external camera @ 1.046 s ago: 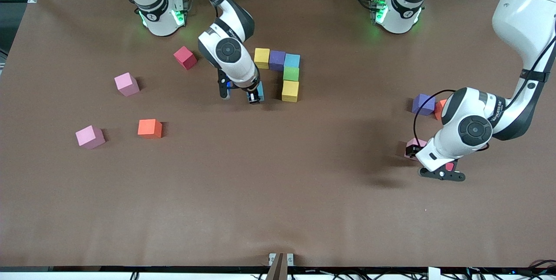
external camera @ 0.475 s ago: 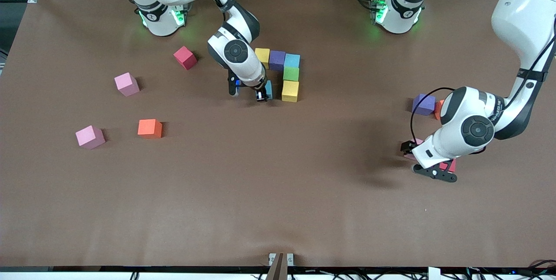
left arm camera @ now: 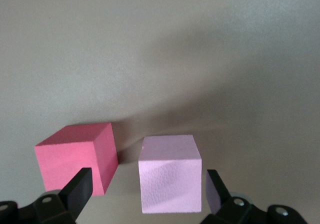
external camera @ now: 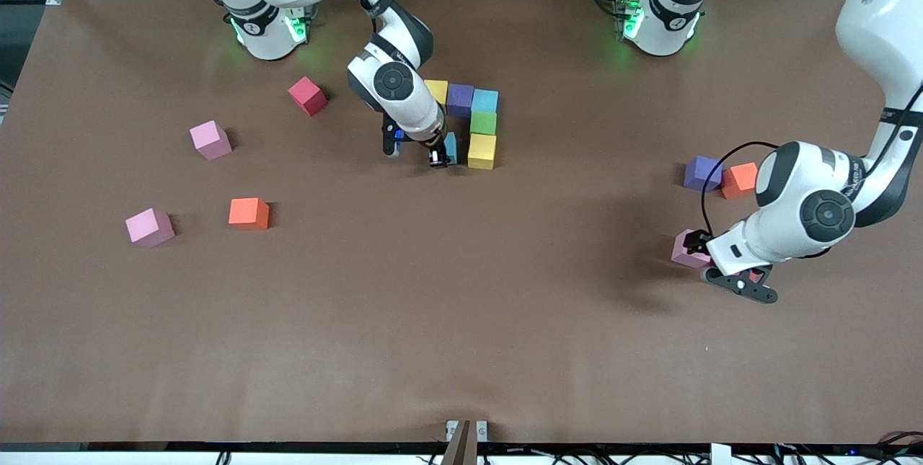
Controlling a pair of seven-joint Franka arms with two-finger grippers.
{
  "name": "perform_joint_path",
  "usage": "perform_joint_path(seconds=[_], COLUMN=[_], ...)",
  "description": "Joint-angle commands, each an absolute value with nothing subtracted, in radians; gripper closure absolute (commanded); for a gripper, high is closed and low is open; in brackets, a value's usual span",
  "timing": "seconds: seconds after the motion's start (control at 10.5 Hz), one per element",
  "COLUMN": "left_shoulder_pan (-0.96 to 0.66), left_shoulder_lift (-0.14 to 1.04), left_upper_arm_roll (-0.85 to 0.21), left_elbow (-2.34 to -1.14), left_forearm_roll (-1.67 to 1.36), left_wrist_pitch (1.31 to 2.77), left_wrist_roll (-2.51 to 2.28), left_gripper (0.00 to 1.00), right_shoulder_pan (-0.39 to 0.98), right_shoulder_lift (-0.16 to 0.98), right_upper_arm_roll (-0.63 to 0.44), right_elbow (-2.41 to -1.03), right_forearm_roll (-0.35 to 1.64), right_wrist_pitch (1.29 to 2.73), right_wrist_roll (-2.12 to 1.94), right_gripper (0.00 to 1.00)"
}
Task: Form number 2 with 11 blocks
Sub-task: 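Reach the light pink cube with the left gripper while the right gripper carries cyan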
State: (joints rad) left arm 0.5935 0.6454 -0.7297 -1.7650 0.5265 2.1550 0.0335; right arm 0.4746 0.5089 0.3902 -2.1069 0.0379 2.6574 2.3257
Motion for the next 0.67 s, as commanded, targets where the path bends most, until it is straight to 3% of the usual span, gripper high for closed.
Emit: perform_joint_path(seconds=[0.0,0.57], left_shoulder_pan=[0.621,0.618], left_shoulder_lift=[0.618,0.629], left_upper_arm_roll=[-0.755,-0.753], left_elbow=[-1.813,-1.838], left_forearm_roll=[0.506,0.508], left_wrist_pitch=[2.152,2.152], left_wrist_roll=[0.048,-0.005], left_gripper=[0.00,0.00], right_shoulder_pan=[0.494,0.506], right_shoulder_lift=[0.532,0.572], right_upper_arm_roll=[0.396,0.391], right_elbow=[-2.080,-2.046], right_forearm_roll=[0.043,0.026], right_wrist_pitch=[2.683,2.683], right_wrist_roll=[2.379,2.398], right_gripper=[1.00,1.00])
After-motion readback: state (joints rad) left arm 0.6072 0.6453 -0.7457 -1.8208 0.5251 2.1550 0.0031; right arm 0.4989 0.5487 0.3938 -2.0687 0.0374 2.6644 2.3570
